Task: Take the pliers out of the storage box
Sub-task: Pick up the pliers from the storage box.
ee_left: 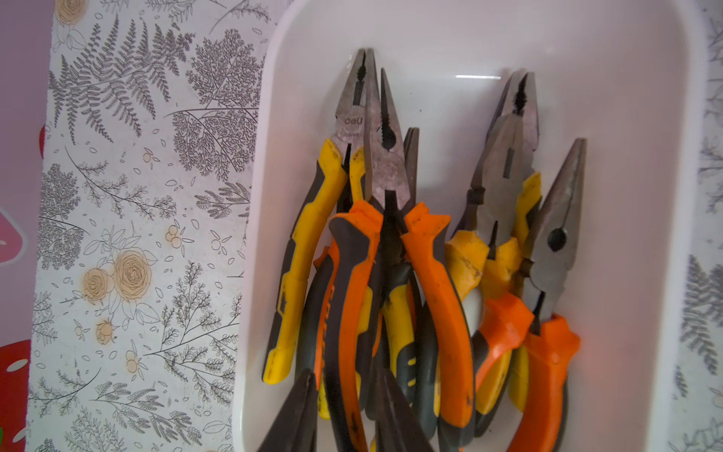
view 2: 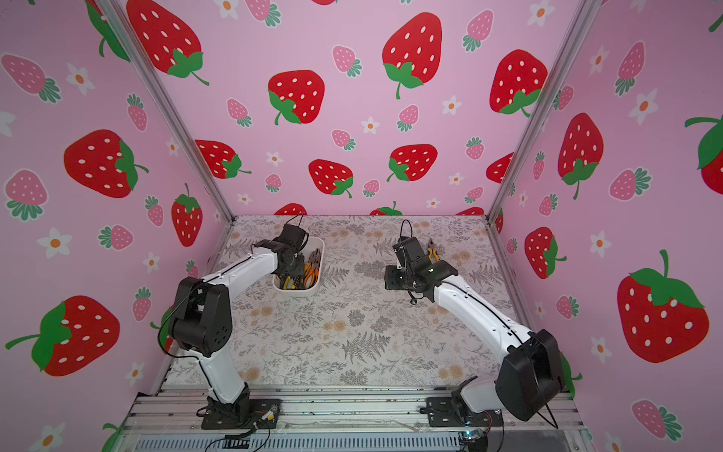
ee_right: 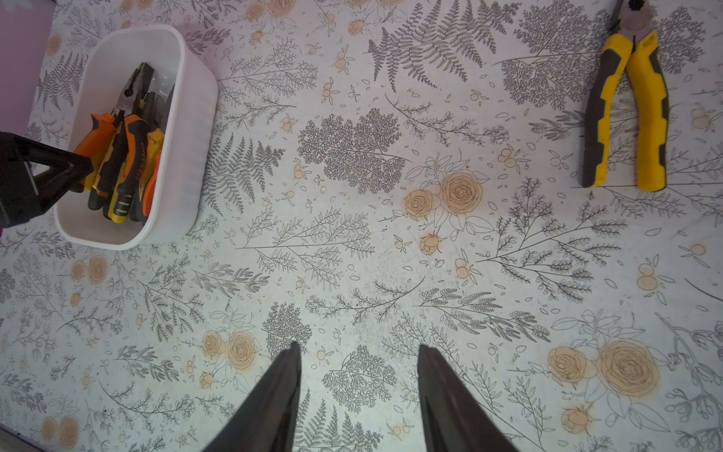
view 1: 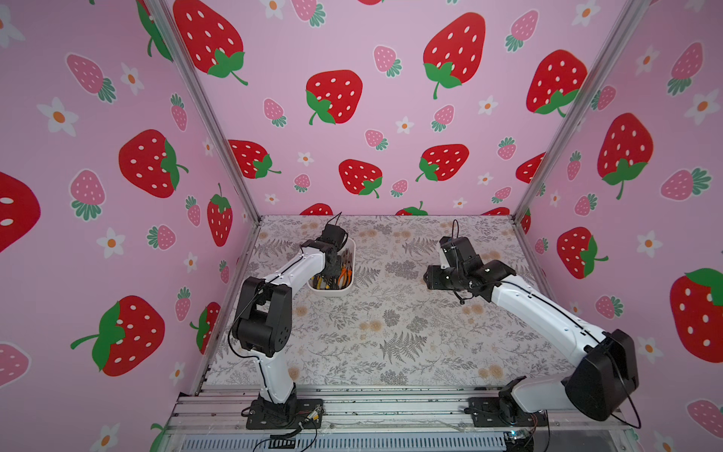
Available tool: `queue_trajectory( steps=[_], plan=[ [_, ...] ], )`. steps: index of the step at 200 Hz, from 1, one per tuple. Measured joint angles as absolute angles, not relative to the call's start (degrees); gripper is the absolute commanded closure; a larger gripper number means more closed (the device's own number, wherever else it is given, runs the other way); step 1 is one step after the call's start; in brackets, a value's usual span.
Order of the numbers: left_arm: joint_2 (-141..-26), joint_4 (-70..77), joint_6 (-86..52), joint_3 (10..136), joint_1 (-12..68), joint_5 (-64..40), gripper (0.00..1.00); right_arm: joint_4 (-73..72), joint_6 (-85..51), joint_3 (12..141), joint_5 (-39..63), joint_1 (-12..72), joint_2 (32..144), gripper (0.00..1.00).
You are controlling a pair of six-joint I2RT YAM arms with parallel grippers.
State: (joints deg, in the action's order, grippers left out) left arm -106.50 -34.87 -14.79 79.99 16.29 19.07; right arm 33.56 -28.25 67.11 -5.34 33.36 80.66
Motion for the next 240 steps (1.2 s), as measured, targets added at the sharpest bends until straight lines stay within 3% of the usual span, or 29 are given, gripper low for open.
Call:
queue_trajectory(
  steps=[52, 90, 95, 170, 240],
  plan=[
    [-108.5, -35.0, -14.8, 80.1, 16.1, 19.2, 0.77, 33.1, -28.0, 66.7, -5.3, 33.3, 80.9, 0.47],
    [-108.5, -34.9, -14.8, 80.2, 15.7, 19.9, 0.93, 32.8, -28.0, 66.5, -5.3, 33.1, 80.9, 0.47],
    [-108.5, -34.9, -14.6, 80.2, 15.7, 19.9, 1.00, 32.7, -28.0, 66.5, -5.2, 33.1, 80.9, 0.47],
    [-106.3, -35.1, -14.8, 79.4, 15.7, 18.9, 1.00, 32.4, -27.9, 66.0, -5.1, 33.1, 81.1, 0.47],
    [-86.0, -35.0, -17.9, 72.5, 17.2, 16.1, 1.00, 34.0, -29.4, 65.3, -5.3, 34.0, 77.6, 0.47]
  ],
)
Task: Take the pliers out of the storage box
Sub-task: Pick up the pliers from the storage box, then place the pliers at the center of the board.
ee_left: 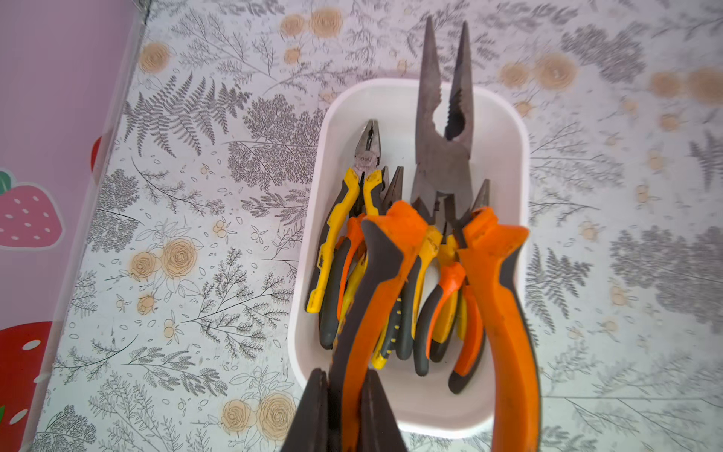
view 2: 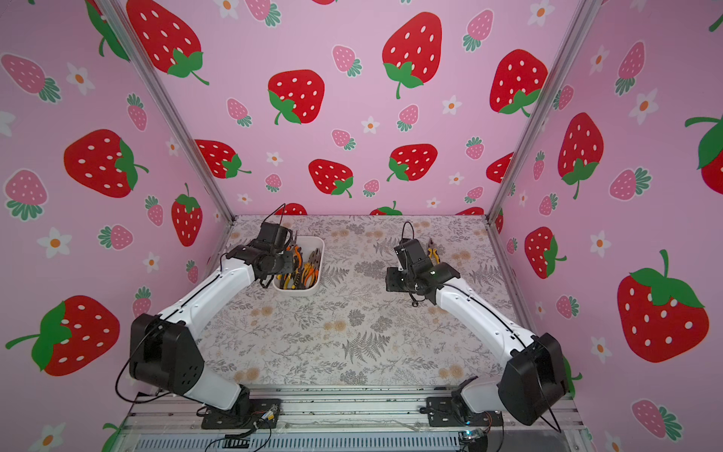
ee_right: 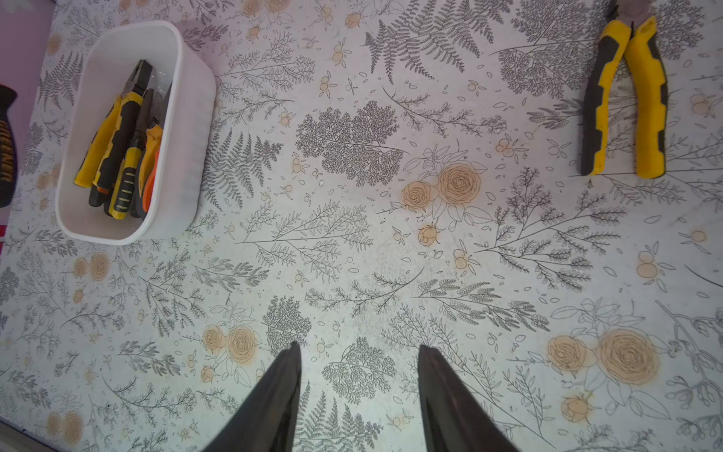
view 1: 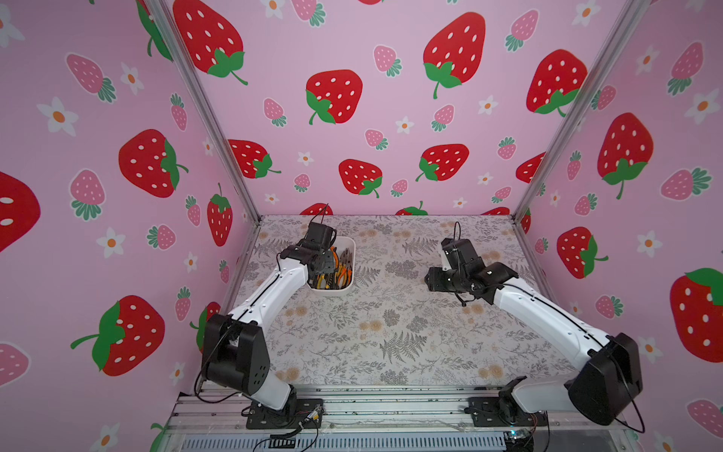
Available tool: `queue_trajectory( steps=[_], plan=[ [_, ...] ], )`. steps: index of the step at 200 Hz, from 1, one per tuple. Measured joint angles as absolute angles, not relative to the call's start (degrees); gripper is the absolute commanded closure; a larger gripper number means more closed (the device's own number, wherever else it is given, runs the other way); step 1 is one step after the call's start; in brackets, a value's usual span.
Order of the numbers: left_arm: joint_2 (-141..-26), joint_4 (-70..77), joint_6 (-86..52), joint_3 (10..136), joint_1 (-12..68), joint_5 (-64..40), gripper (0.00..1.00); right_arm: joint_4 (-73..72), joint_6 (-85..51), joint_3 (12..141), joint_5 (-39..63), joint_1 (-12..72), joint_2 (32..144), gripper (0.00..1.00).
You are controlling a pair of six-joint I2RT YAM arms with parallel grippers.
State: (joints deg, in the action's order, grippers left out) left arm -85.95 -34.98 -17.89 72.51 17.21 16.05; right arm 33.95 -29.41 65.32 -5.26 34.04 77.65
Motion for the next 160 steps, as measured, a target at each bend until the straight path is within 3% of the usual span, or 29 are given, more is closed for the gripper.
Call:
queue_trajectory(
  steps=[67, 160],
  plan=[
    [-79.9, -33.0, -23.3, 64.3, 32.3, 16.8, 1.00, 34.7, -33.4, 63.0, -7.1, 43.0, 76.9, 0.50],
    [-87.0, -32.3, -31.9, 63.0, 46.2, 22.7, 1.00, 33.6, -38.5, 62.7, -8.0, 50.9, 80.7, 0.51]
  ],
)
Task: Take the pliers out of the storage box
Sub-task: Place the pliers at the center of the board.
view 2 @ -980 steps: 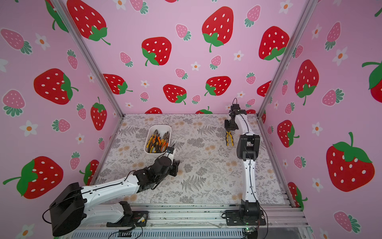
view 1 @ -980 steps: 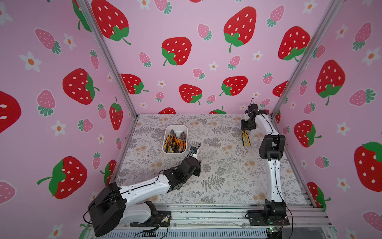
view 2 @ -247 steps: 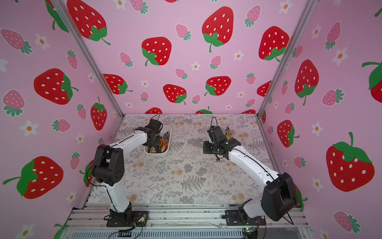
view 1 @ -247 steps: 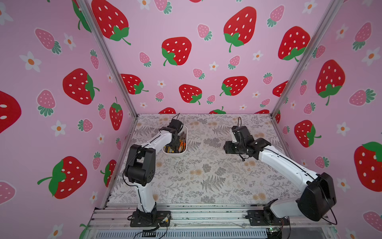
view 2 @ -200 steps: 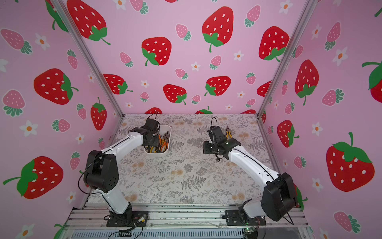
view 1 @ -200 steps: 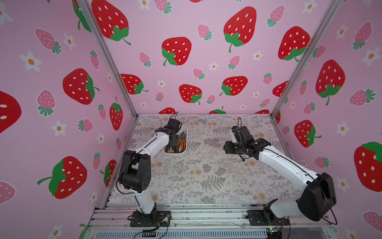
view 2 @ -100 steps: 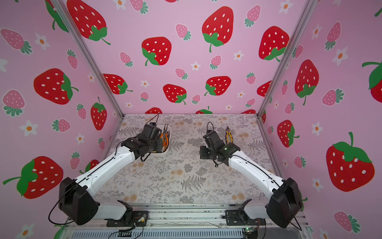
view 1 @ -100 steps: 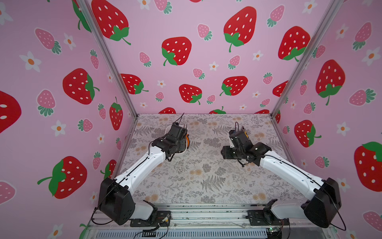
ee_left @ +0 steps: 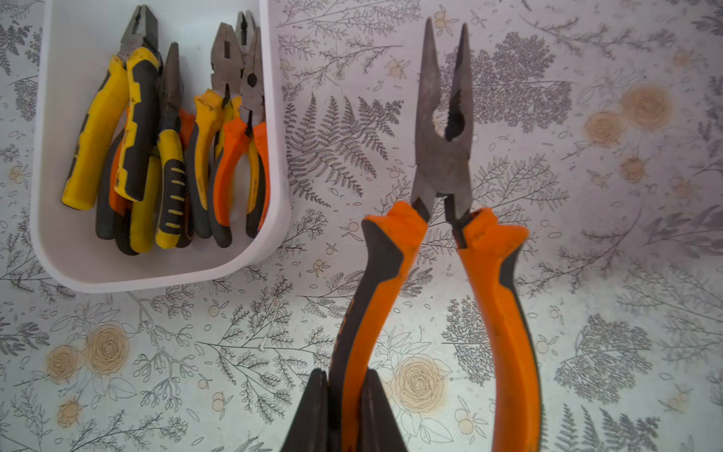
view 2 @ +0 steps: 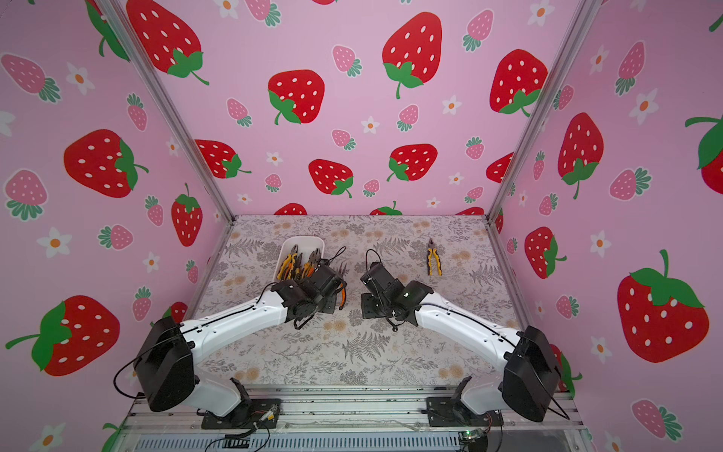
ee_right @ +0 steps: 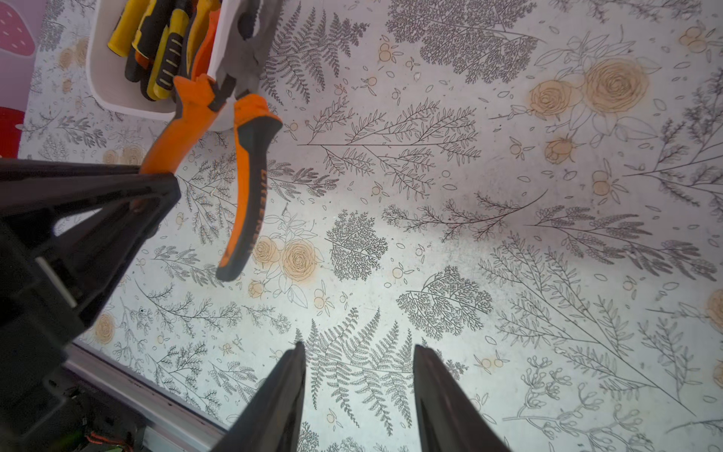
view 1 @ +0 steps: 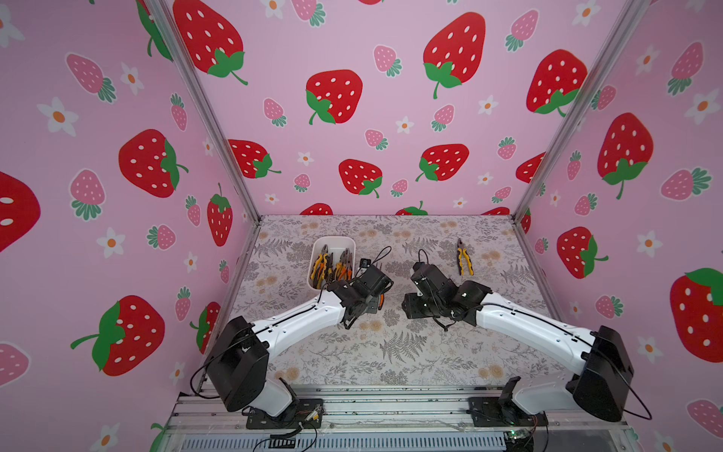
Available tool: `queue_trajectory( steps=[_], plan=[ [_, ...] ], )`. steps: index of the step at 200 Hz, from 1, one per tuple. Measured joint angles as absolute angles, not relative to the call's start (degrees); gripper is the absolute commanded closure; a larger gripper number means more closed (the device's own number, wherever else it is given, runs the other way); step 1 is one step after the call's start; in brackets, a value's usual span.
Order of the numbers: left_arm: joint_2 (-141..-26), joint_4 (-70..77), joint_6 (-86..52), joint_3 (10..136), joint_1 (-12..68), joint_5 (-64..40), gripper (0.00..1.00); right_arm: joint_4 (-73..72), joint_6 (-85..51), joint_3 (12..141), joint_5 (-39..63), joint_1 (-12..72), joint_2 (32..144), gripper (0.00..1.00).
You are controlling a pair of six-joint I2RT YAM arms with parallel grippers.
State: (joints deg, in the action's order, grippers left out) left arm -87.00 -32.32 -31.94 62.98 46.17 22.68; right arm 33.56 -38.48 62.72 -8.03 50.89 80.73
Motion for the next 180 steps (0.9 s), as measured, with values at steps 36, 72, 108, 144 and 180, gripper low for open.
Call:
queue_trajectory(
  steps=[36, 72, 108, 144, 180],
  plan=[
    [-88.0, -31.9, -33.3, 64.8, 48.3, 23.5, 1.00, 31.9, -39.8, 62.7, -7.1, 51.1, 83.9, 0.51],
    [-88.0, -31.2, -35.0, 64.9, 49.4, 23.2, 1.00, 29.8, -40.8, 62.7, -5.5, 51.1, 86.7, 0.50],
    [-88.0, -30.2, -36.4, 64.9, 49.9, 22.3, 1.00, 27.8, -41.4, 62.7, -4.0, 51.1, 87.0, 0.50],
    [-88.0, -29.7, -37.3, 64.9, 50.1, 21.4, 1.00, 25.8, -42.2, 62.7, -2.3, 51.1, 87.3, 0.50],
    [-88.0, -29.7, -38.0, 64.9, 50.1, 20.9, 1.00, 25.6, -42.4, 62.6, -1.5, 51.1, 87.8, 0.50]
  ],
)
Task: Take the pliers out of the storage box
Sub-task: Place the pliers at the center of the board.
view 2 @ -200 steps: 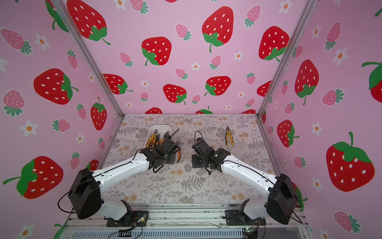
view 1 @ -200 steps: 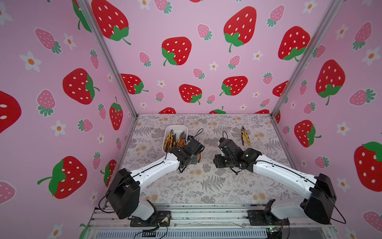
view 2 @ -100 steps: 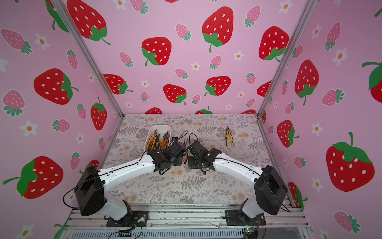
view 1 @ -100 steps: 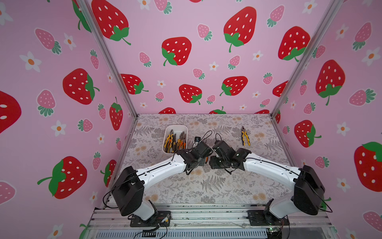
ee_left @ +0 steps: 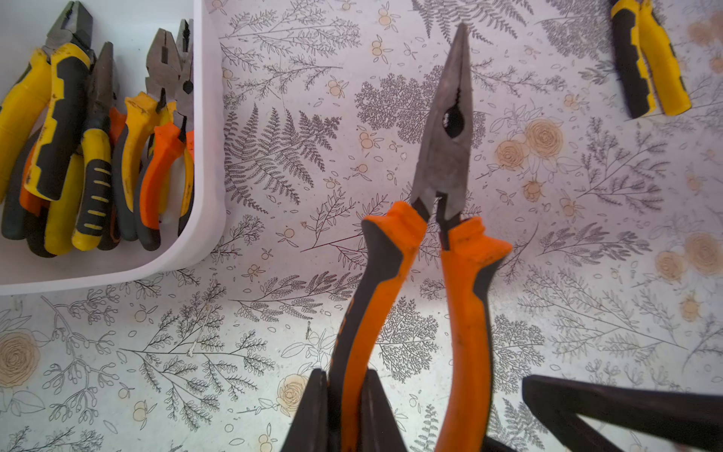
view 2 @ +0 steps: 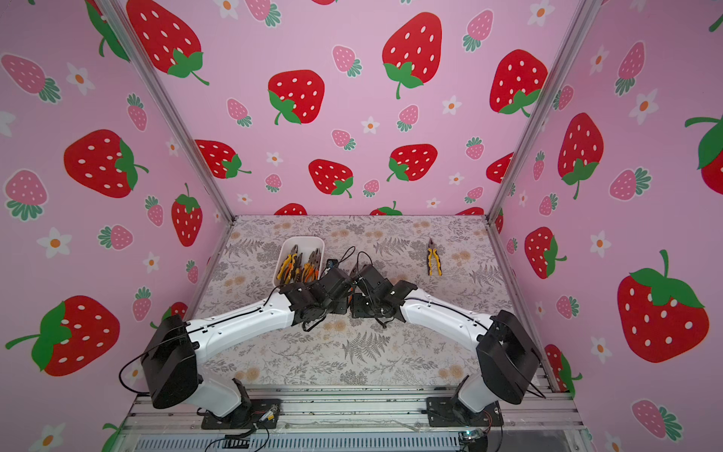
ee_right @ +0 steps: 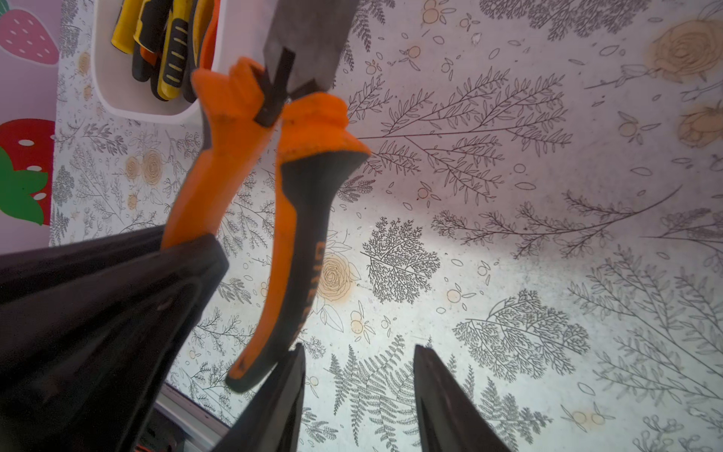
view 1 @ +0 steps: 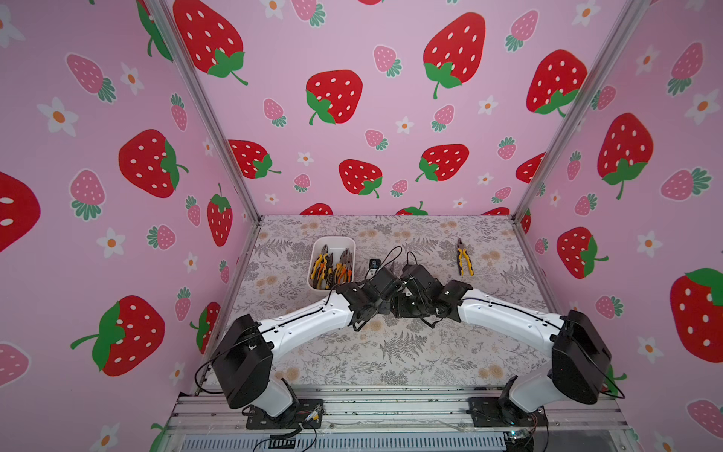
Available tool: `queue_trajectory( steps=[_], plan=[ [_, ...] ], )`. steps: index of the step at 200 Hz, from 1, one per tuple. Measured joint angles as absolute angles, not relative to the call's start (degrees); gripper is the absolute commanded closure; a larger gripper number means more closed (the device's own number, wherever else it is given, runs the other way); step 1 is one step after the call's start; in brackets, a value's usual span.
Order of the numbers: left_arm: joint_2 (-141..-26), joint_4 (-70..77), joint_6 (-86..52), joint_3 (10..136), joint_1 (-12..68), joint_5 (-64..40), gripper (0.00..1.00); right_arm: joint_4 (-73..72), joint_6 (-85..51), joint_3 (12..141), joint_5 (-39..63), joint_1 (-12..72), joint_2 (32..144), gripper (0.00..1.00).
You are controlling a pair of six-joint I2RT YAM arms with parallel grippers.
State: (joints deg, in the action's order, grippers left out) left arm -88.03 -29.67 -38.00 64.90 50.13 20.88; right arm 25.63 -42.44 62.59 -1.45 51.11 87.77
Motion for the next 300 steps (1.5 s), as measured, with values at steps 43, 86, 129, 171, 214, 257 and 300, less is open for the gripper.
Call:
queue_trajectory(
  steps=[43, 86, 129, 171, 214, 257, 300],
  plan=[
    [-87.7, -28.8, -38.4, 64.7, 50.2, 20.3, 1.00, 27.2, -42.2, 62.3, -2.9, 50.3, 86.5, 0.50],
    [-83.5, -25.1, -37.5, 59.6, 50.3, 20.8, 1.00, 32.8, -41.2, 61.6, -7.4, 43.6, 74.2, 0.49],
    [-81.8, -21.0, -36.0, 53.9, 52.9, 23.4, 1.00, 37.2, -40.7, 67.5, -6.3, 37.1, 76.3, 0.44],
    [-81.9, -16.8, -32.7, 52.8, 59.0, 29.6, 1.00, 42.9, -43.7, 86.4, -2.6, 37.0, 91.2, 0.43],
    [-83.5, -14.5, -31.2, 52.9, 62.3, 34.7, 1.00, 47.1, -49.1, 94.6, -1.7, 37.0, 95.9, 0.44],
    [-85.0, -14.4, -31.1, 53.6, 63.0, 38.2, 1.00, 50.4, -52.9, 96.6, -3.4, 37.0, 98.2, 0.45],
    [-85.4, -14.2, -31.3, 54.4, 63.4, 39.8, 1.00, 50.5, -54.3, 95.8, -3.1, 37.0, 99.7, 0.47]
  ],
)
